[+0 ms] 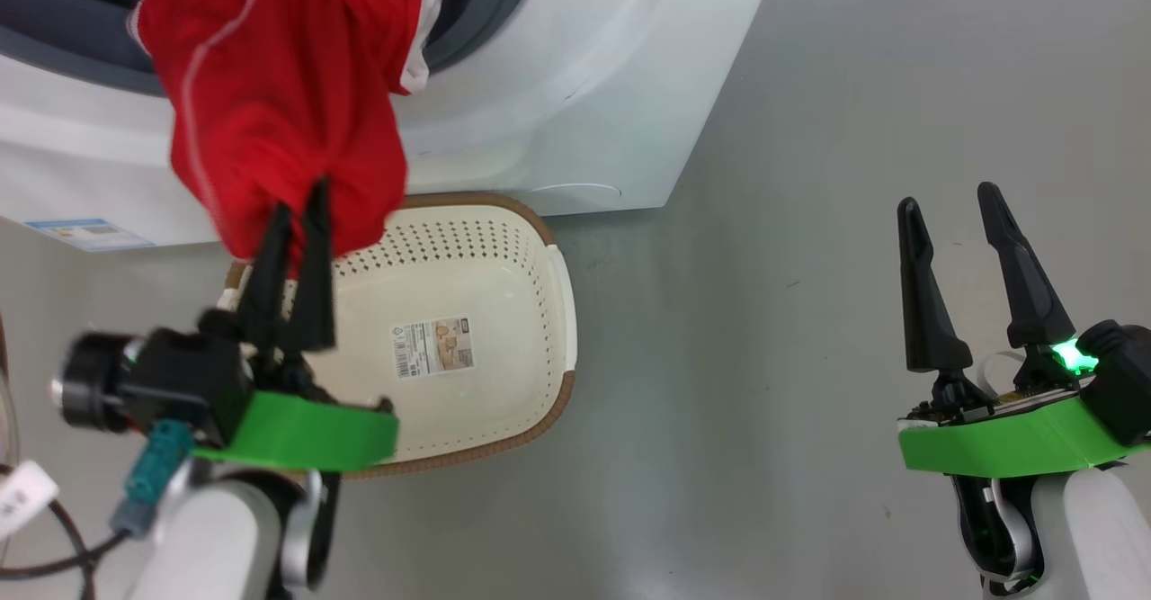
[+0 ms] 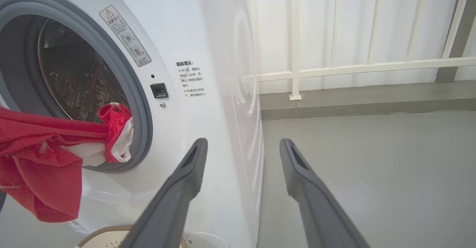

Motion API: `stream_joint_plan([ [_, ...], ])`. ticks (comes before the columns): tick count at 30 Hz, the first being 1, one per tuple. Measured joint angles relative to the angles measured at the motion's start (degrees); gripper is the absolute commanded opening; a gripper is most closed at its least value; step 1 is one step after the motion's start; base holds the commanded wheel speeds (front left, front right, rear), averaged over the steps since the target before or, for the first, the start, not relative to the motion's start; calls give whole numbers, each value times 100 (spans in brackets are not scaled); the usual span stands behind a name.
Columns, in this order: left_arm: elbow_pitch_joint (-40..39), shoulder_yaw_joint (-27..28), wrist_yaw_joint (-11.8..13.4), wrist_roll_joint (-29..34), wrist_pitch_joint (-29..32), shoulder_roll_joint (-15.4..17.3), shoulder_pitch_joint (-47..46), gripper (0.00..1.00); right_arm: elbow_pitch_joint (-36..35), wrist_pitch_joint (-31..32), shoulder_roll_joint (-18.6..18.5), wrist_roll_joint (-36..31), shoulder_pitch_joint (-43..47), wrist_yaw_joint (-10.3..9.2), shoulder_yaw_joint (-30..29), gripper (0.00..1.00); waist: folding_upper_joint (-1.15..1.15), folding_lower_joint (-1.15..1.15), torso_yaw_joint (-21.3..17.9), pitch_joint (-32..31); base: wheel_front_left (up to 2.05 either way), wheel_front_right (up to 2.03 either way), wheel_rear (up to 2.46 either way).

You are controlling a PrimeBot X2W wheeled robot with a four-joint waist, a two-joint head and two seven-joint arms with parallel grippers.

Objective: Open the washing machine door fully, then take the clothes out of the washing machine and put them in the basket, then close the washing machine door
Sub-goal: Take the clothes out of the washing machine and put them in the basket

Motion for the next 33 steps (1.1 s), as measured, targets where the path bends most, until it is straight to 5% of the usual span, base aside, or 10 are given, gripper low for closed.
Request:
stream_joint_plan([
  [9, 726, -302, -100, -309, -12, -248, 293, 0, -60, 0, 1, 0, -3, 0, 10, 100, 0, 0, 4, 137, 0, 0, 0],
  [33, 5000, -493, -823, -628, -650, -712, -904, 0, -66, 0, 2, 3, -151, 0, 153, 100, 0, 0, -282, 696, 0, 0, 0],
])
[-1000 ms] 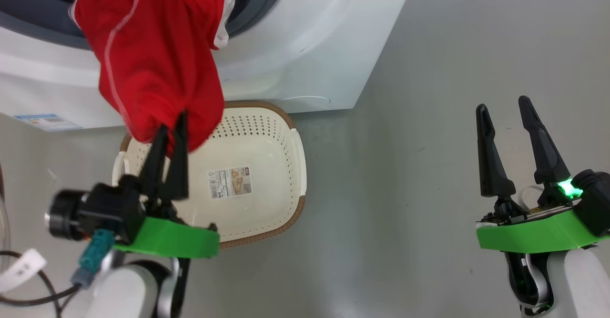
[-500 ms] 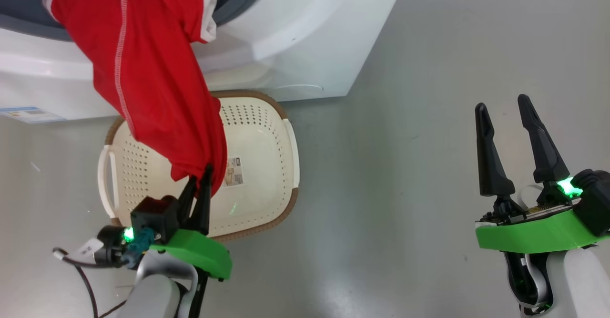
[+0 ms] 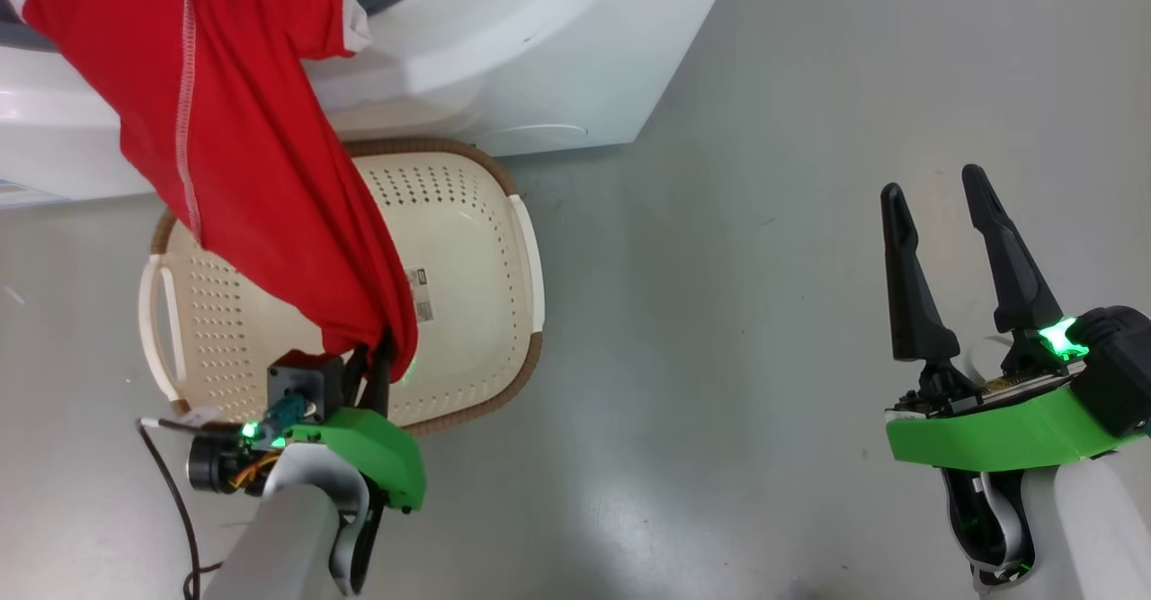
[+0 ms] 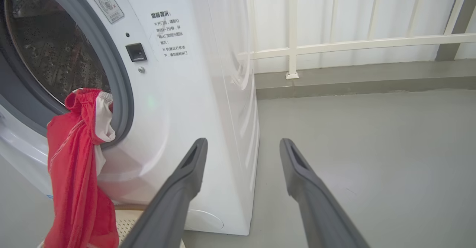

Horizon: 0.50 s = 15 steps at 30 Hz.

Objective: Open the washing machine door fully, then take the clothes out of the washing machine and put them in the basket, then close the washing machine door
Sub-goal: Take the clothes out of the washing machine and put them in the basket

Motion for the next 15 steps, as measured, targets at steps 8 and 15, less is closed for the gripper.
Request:
stream_joint_plan([
  [8, 926, -27, -204, -1, -46, -91, -453, 0, -1, 0, -1, 0, -14, 0, 29, 100, 0, 0, -76, 216, 0, 0, 0],
  [15, 1281, -32, -300, 12, -64, -145, -660, 0, -5, 0, -1, 0, -150, 0, 49, 100, 0, 0, -166, 430, 0, 0, 0],
])
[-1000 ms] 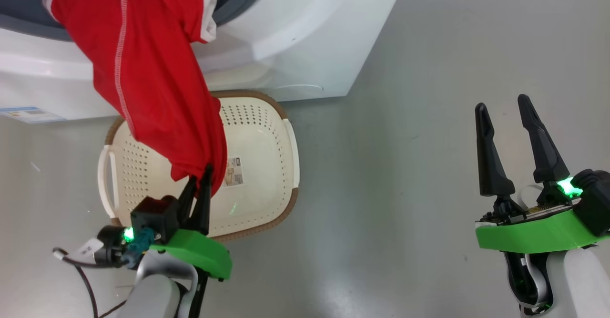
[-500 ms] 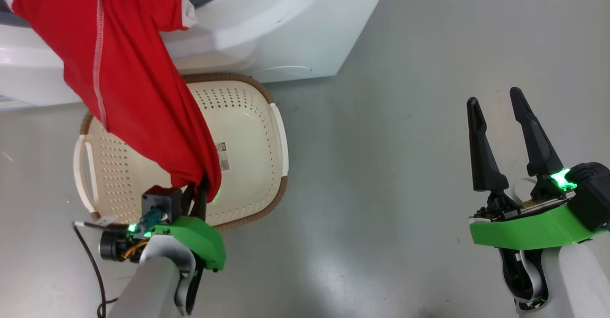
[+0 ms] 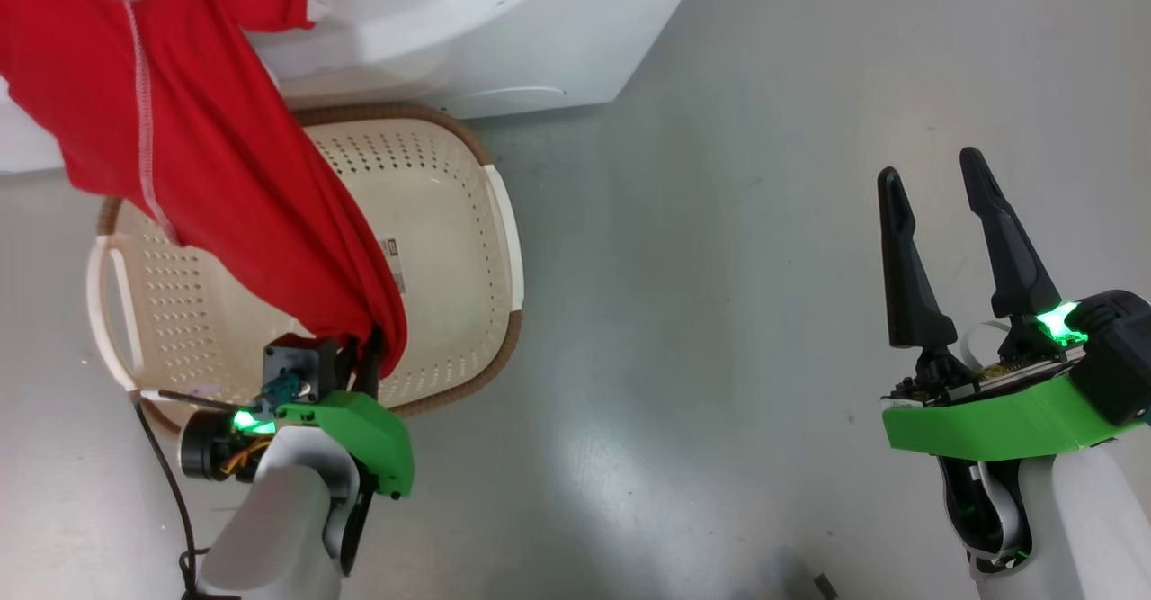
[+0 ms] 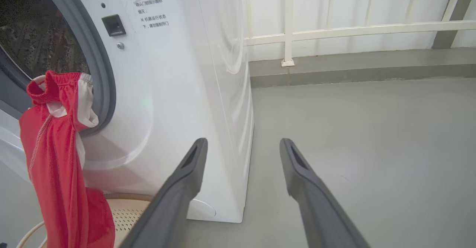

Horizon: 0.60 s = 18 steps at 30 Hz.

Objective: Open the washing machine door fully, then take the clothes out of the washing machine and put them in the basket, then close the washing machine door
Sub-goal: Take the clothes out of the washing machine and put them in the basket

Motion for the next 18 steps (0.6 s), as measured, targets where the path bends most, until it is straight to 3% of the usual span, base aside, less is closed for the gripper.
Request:
stream_joint_plan([
  [18, 623, 46, -147, 9, -24, -1, -281, 0, -20, 0, 0, 33, -211, 0, 111, 100, 0, 0, -195, 463, 0, 0, 0],
])
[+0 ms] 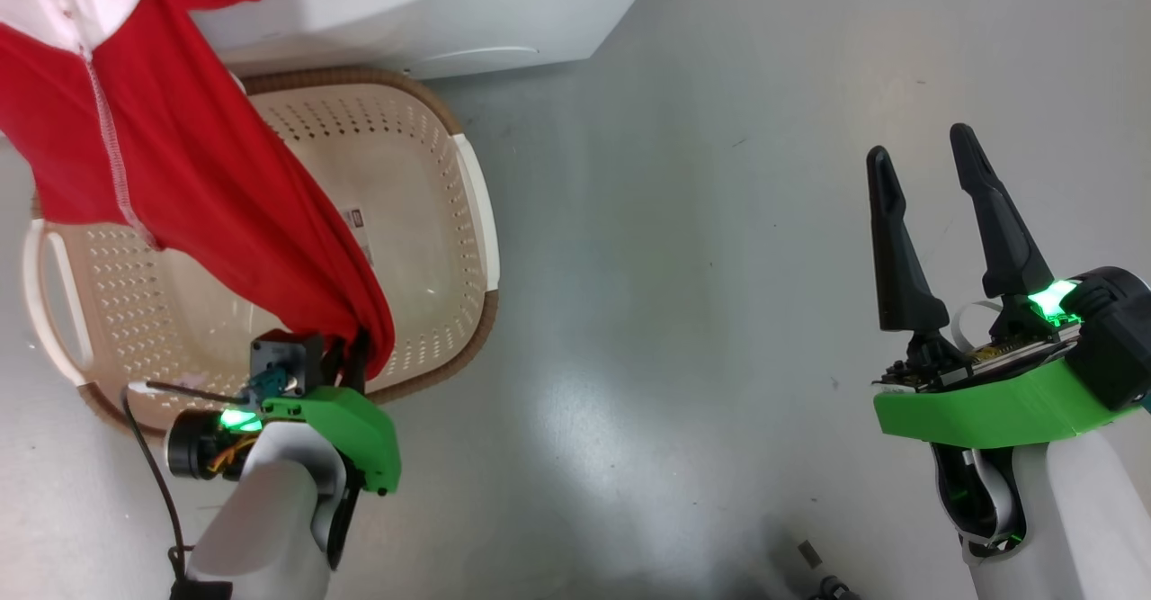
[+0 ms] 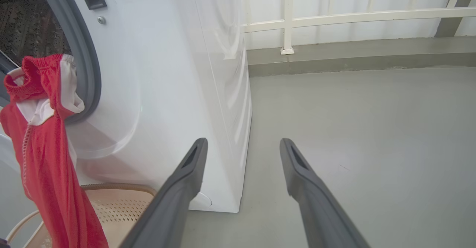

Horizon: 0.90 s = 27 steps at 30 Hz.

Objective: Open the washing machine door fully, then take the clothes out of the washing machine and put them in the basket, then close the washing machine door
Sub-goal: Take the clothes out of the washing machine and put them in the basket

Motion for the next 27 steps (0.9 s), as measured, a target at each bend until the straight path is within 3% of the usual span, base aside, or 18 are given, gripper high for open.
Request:
stream_joint_plan([
  [8, -11, 44, 11, 49, 2, 3, -105, 0, 24, 0, 0, 14, -26, 0, 13, 100, 0, 0, -41, 37, 0, 0, 0],
  [13, -65, 153, 165, 49, 3, 5, -105, 0, 31, 0, 0, 27, -104, 0, 26, 100, 0, 0, -45, 28, 0, 0, 0],
  [15, -73, 186, 209, 49, 3, 5, -105, 46, 36, 0, 0, 41, -104, 0, 29, 100, 0, 0, -45, 23, 0, 0, 0],
  [16, -81, 197, 211, 51, 4, 7, -105, 99, 37, 0, 0, 55, -104, 0, 29, 100, 0, 0, -43, 22, 0, 0, 0],
  [27, -580, 359, 326, 110, 10, 40, -62, 100, 69, 0, -1, 63, -104, 0, 20, 100, 0, 0, 38, -92, 0, 0, 0],
])
